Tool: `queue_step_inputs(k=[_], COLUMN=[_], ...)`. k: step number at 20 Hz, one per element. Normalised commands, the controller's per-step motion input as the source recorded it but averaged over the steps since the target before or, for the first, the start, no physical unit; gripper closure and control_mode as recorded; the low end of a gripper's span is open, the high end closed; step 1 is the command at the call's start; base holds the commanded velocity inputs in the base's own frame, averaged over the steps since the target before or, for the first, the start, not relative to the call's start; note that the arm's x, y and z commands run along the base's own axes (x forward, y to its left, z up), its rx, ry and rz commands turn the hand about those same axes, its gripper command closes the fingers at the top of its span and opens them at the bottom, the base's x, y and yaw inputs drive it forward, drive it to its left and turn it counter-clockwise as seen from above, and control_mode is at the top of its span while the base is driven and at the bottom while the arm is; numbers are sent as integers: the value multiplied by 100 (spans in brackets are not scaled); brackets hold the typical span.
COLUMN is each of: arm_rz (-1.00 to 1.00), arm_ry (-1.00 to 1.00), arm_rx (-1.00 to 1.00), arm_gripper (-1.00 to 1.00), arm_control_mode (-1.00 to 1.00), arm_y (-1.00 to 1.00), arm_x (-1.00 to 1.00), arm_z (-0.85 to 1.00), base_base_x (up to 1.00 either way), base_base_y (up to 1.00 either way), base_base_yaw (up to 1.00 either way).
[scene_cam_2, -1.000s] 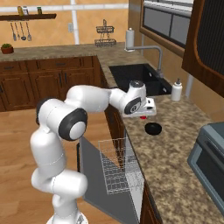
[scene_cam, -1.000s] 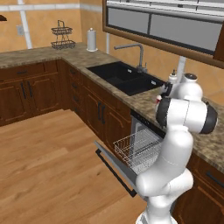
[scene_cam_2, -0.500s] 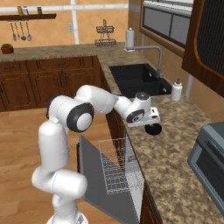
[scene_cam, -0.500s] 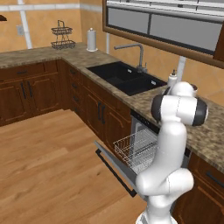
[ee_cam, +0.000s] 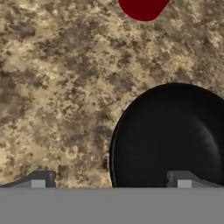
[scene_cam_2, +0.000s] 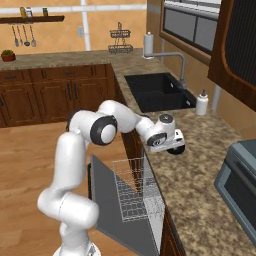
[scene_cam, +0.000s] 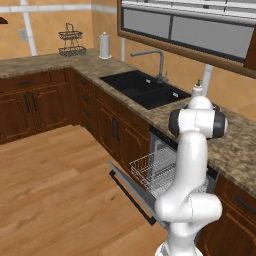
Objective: Pick up the cup and bowl from the counter, place them in the dishwasher, and close the dishwasher door.
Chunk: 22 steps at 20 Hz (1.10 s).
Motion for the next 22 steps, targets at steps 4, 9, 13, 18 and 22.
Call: queue_step_inputs(k=[4,9,13,18,22], arm_rz=[5,6,6,1,0], arm_ry=[4,6,5,0,-7], arm_rx=[0,0,-7,-9,-9], arm_gripper=[-100,-100,-100,100,100], arm_control_mode=[-100,-100,-100,-100,-100], arm_y=[-27,-23,1,29,29], arm_x=[47,40,-17,-61,-74], arm_z=[-31,-31,-60,-55,-33], base_base_x=[0,0,0,0,0], base_base_y=[0,0,0,0,0], base_base_yaw=[0,0,0,0,0])
